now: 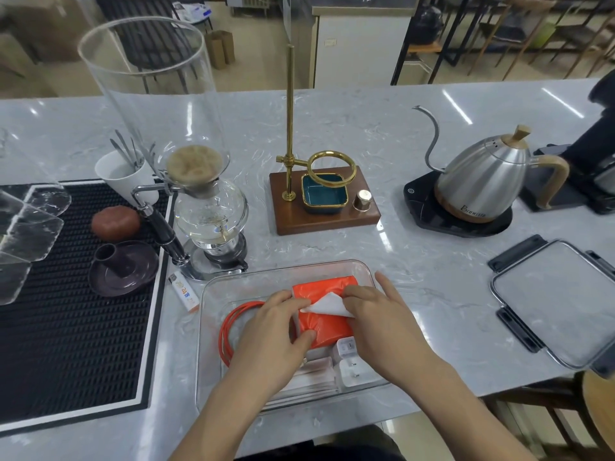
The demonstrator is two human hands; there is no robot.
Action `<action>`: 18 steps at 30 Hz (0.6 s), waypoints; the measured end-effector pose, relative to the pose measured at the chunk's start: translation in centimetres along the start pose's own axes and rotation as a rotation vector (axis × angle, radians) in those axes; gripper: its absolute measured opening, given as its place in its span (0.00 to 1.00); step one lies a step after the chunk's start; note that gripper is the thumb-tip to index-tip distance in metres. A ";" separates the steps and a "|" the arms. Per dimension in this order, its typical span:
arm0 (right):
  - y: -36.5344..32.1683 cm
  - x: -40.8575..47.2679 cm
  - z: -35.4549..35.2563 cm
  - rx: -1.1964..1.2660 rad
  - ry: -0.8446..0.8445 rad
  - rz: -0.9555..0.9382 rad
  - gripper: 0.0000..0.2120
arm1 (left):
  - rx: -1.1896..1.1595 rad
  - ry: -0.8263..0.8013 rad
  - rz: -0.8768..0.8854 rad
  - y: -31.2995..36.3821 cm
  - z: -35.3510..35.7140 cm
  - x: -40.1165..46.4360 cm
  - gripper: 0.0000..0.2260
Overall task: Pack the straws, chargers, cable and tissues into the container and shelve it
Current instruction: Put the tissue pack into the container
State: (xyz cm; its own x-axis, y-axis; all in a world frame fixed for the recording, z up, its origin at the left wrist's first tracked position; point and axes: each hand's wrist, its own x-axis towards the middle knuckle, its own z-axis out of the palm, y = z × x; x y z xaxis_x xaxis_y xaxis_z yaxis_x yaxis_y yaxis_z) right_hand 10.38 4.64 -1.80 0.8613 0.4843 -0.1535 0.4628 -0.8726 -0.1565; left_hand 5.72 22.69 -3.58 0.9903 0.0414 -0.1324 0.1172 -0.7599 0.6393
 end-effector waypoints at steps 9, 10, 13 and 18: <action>0.0 -0.8 -0.9 0.213 0.138 0.001 0.09 | -0.017 0.091 0.030 0.1 -0.7 -0.3 0.20; 0.1 -1.1 -1.0 0.234 0.168 -0.001 0.12 | -0.019 0.114 0.034 0.3 -0.8 -0.4 0.20; 0.3 -2.1 -1.7 0.282 0.242 0.005 0.20 | -0.029 0.169 0.060 1.3 -1.4 -0.7 0.18; 1.5 -3.6 -2.6 0.323 0.273 0.048 0.23 | -0.058 0.195 0.146 3.5 -1.8 -0.7 0.15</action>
State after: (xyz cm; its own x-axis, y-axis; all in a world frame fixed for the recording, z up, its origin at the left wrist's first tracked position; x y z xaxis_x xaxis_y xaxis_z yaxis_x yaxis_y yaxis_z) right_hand 8.52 1.42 1.07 0.9242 0.3714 0.0895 0.3691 -0.8077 -0.4598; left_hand 5.60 21.18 0.13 0.9920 0.0629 0.1094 -0.0292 -0.7288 0.6841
